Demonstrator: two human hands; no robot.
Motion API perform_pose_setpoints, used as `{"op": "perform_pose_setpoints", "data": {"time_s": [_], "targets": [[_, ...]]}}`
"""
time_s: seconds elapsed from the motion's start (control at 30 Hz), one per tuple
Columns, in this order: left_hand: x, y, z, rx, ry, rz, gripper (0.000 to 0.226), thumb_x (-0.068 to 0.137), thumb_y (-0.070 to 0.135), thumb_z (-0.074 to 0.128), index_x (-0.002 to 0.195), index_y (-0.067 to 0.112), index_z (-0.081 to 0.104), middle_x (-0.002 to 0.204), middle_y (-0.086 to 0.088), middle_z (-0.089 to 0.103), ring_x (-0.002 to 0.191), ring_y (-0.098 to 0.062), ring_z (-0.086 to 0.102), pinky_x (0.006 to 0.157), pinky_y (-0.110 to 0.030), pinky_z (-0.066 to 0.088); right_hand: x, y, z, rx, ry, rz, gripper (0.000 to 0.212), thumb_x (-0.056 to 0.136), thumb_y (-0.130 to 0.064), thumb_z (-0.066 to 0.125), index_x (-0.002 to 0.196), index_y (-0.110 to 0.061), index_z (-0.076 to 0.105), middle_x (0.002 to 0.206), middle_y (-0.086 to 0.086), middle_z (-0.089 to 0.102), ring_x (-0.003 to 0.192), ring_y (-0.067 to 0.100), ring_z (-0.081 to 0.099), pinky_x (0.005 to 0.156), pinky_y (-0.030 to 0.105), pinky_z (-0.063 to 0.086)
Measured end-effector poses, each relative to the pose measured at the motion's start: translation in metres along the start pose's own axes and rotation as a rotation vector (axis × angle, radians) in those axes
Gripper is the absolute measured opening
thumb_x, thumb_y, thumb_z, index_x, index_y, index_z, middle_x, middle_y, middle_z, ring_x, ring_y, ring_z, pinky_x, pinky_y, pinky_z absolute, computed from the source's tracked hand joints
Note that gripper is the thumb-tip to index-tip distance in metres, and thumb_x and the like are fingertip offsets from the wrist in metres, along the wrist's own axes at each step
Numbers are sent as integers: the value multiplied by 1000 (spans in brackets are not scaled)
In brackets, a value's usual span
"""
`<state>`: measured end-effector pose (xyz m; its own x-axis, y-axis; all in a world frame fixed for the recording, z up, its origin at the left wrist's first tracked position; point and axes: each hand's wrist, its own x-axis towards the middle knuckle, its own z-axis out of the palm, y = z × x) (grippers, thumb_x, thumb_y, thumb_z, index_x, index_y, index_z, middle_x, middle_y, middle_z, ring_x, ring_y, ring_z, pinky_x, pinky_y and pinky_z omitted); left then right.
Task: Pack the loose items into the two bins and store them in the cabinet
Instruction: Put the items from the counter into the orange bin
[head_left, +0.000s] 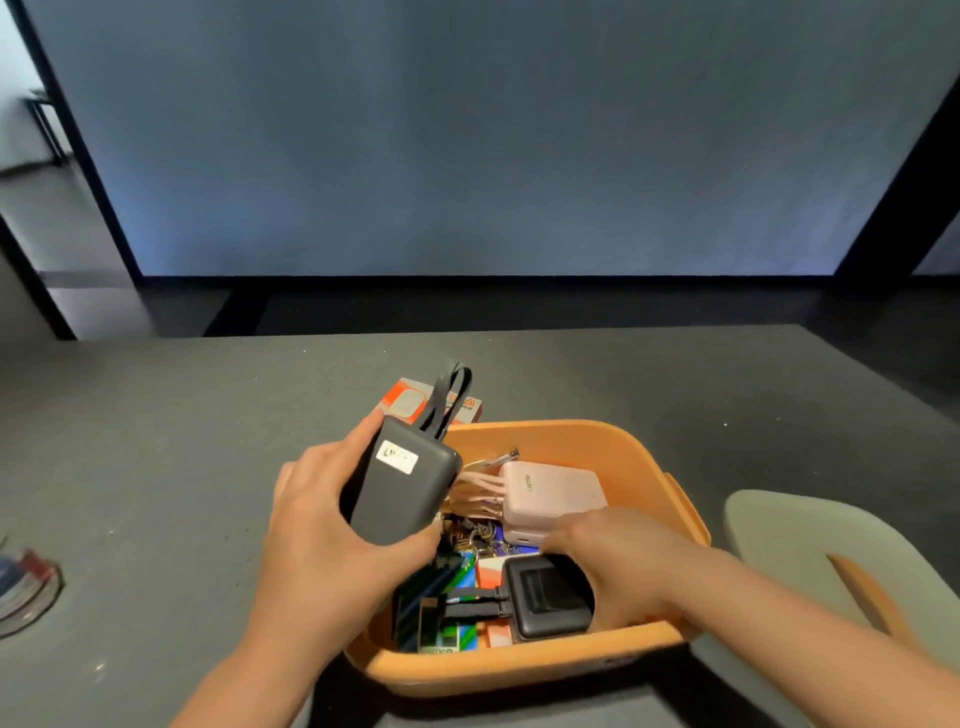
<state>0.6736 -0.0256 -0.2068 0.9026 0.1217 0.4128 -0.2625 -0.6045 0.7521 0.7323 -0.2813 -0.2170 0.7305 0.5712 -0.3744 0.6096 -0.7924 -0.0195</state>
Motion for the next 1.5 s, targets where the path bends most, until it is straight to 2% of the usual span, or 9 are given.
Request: {"op": "perform_pose_setpoints", "data": {"time_s": [0.13,0.3,0.4,0.5,0.67,1.0,1.13,1.27,1.5], "targets": [[-2,4,9,-12,-67,-3,101,52,31,87,137,49,35,106,29,47,108,3,38,76,-18,38,2,6,15,67,28,31,49,61,-61,71,97,-31,58,90,-11,63,78,13,58,66,36,54],[-2,6,20,-43,-127,-14,99,49,36,84,132,54,34,110,33,44,113,4,36,78,-17,39,-9,4,3,290,48,116,59,66,-53,76,120,-34,59,114,-18,62,103,5,57,87,26,50],[-1,13,26,-93,-131,-17,98,45,43,78,133,53,37,112,33,46,115,5,37,83,-20,41,-19,-11,-15,856,287,91,27,83,-37,70,109,-31,66,110,-14,67,105,3,61,92,20,48],[0,23,32,-238,-150,-69,97,41,47,78,131,50,42,114,32,51,113,9,45,84,-21,46,-23,-35,-24,1343,401,5,43,77,-40,70,117,-27,63,114,-1,68,109,13,64,94,29,51],[4,36,37,-422,-254,-118,94,46,42,84,131,43,45,112,27,59,104,9,54,73,-11,49,-20,-58,-18,1470,335,-34,42,82,-38,60,123,-40,52,118,-23,65,111,-4,59,85,12,47],[8,35,39,-499,-539,-202,105,37,32,92,129,48,45,122,19,50,116,2,50,87,-18,52,-24,-46,-2,1761,394,-87,74,60,-16,80,128,-12,52,121,10,67,114,25,62,90,31,51],[10,27,32,-275,-652,-134,100,47,44,90,128,59,35,126,32,43,118,8,45,88,-13,44,-26,-40,-7,1676,549,0,83,41,-23,93,115,-9,57,110,21,66,103,33,65,91,45,52],[1,9,29,84,-378,-30,52,72,44,75,115,53,47,111,35,47,108,10,46,85,-12,40,-33,-9,-20,1033,786,246,74,28,-49,90,93,-33,61,95,-8,64,92,14,61,83,30,50],[-10,6,33,72,-246,-53,12,80,34,69,81,39,58,86,23,59,89,6,54,73,-18,49,-36,1,-10,376,480,299,69,39,-59,77,96,-38,45,95,-21,50,86,2,51,72,26,48]]}}
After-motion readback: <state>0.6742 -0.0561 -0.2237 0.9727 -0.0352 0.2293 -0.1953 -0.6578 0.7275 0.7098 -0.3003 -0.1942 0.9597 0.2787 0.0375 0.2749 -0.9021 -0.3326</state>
